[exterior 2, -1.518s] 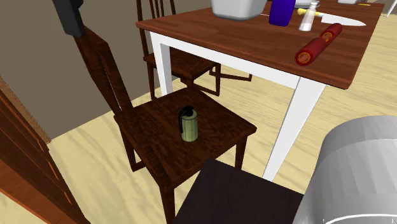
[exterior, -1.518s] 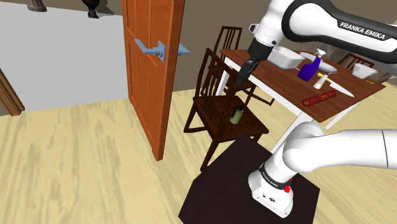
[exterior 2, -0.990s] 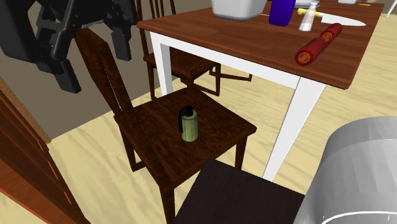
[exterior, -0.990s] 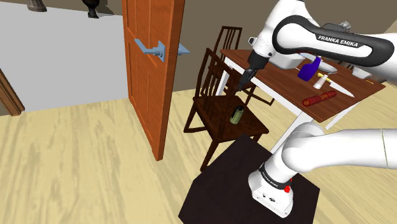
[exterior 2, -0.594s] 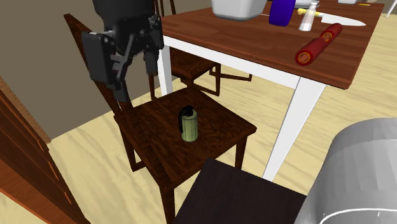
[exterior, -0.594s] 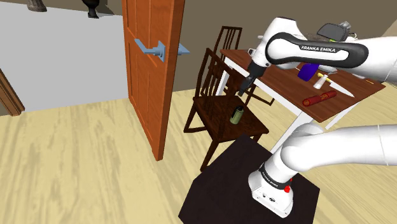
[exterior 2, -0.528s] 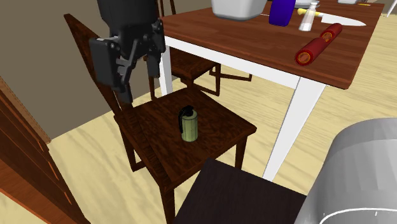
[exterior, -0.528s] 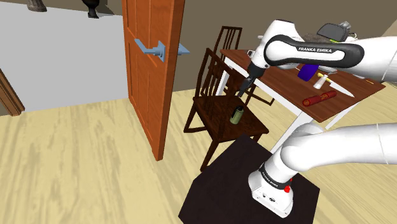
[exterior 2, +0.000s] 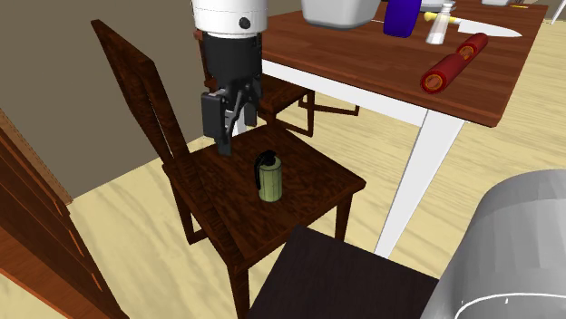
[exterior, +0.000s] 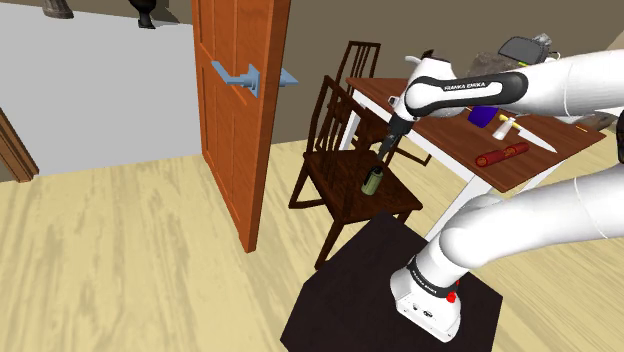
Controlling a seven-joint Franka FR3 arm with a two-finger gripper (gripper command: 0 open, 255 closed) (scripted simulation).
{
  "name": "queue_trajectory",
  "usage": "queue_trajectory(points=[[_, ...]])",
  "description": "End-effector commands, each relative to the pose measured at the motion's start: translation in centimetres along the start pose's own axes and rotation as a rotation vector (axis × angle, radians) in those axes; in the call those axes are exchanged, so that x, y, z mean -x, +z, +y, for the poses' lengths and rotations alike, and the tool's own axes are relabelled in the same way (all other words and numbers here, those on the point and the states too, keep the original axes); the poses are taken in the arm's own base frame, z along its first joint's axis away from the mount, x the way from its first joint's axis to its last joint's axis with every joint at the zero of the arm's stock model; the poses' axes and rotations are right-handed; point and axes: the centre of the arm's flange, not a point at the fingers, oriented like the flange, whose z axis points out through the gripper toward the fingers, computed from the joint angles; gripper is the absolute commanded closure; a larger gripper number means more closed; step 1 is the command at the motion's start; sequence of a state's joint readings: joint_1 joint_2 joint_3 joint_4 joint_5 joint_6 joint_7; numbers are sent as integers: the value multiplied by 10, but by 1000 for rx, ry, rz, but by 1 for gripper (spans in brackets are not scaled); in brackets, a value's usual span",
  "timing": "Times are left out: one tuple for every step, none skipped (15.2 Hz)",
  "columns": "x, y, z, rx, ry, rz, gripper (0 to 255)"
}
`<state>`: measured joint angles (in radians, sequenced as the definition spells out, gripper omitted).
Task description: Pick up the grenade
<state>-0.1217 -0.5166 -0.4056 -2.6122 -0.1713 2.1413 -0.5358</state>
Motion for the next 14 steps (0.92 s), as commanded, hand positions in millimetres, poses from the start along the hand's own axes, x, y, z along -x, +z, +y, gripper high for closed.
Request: queue_trajectory(points=[[-3, 16, 23, 7, -1, 8, 0], [-2, 24, 33, 6, -1, 7, 0], [-2, 32, 44, 5, -1, 5, 0], [-1, 41, 54, 4, -2, 3, 0], [-1, 49, 64, 3, -2, 1, 0], [0, 58, 75, 1, -3, 0, 0], [0, 66, 85, 0, -3, -2, 0], [1, 75, 95, -1, -3, -4, 0], [2, 83, 105, -2, -4, -6, 0], [2, 92, 116, -3, -4, -8, 0], [3, 100, 126, -4, -5, -9, 0], [4, 109, 136, -6, -5, -11, 0], [4, 117, 146, -7, -6, -13, 0], [5, 125, 156, -8, -6, -15, 0]])
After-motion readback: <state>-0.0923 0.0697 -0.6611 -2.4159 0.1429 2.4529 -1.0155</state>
